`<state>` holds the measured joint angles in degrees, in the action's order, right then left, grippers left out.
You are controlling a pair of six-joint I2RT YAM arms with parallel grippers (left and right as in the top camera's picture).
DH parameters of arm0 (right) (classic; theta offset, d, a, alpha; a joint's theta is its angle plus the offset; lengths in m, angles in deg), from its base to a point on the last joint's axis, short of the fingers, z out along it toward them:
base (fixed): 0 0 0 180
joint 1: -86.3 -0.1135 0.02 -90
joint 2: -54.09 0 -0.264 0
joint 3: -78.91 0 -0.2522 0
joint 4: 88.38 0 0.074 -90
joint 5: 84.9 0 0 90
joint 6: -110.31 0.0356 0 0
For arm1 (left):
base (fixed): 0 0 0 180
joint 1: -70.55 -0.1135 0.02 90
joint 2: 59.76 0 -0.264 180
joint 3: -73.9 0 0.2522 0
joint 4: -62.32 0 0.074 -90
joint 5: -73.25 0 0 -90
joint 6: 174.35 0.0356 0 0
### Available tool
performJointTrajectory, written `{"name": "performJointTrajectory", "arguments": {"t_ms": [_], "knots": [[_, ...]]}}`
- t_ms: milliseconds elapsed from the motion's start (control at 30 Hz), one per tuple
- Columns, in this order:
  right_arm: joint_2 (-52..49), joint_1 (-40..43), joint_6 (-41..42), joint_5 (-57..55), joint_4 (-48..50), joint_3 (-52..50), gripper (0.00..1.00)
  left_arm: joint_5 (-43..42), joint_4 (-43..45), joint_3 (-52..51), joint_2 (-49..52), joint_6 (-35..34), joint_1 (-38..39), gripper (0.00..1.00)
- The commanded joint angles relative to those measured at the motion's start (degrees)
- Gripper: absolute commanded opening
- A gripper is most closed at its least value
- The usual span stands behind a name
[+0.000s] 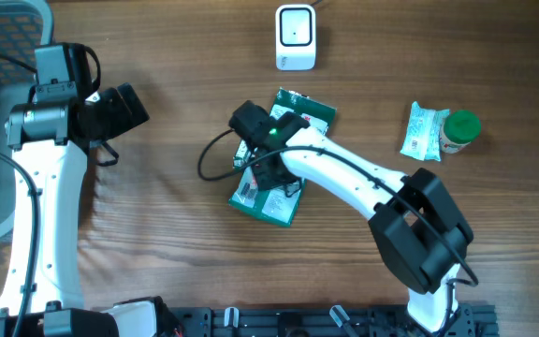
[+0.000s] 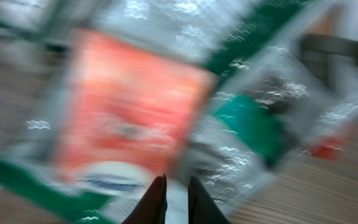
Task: Scan the item barcode
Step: 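Reach the right gripper over the pile toward the red Kleenex pack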
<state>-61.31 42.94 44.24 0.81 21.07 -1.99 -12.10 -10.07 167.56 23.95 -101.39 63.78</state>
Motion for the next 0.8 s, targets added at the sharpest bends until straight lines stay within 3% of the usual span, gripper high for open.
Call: {"name": "performJointTrajectory", "arguments": {"t_ms": [0,100,233,467,600,767], "knots": [[-0.7,3.8,-3.1,-7.3,-2.4,0.0,0.14,-0.3,0.1,0.7,0.4,-0.1,-0.2,1.00],[-0.7,6.1,-2.9,-0.2,-1.5,0.0,0.13,-0.3,0.1,0.7,0.4,-0.1,-0.2,1.00],[-0.7,7.3,-6.4,17.5,4.1,0.0,0.13,-0.3,0.1,0.7,0.4,-0.1,-0.2,1.00],[-0.6,7.2,-3.7,18.9,15.2,2.4,0.07,-0.3,0.1,0.7,0.4,-0.1,-0.2,1.00],[-0.7,6.3,-3.7,25.7,18.1,2.6,0.05,-0.3,0.1,0.7,0.4,-0.1,-0.2,1.00],[-1.1,1.1,-1.5,18.1,17.6,1.6,0.04,-0.3,0.1,0.7,0.4,-0.1,-0.2,1.00]]}}
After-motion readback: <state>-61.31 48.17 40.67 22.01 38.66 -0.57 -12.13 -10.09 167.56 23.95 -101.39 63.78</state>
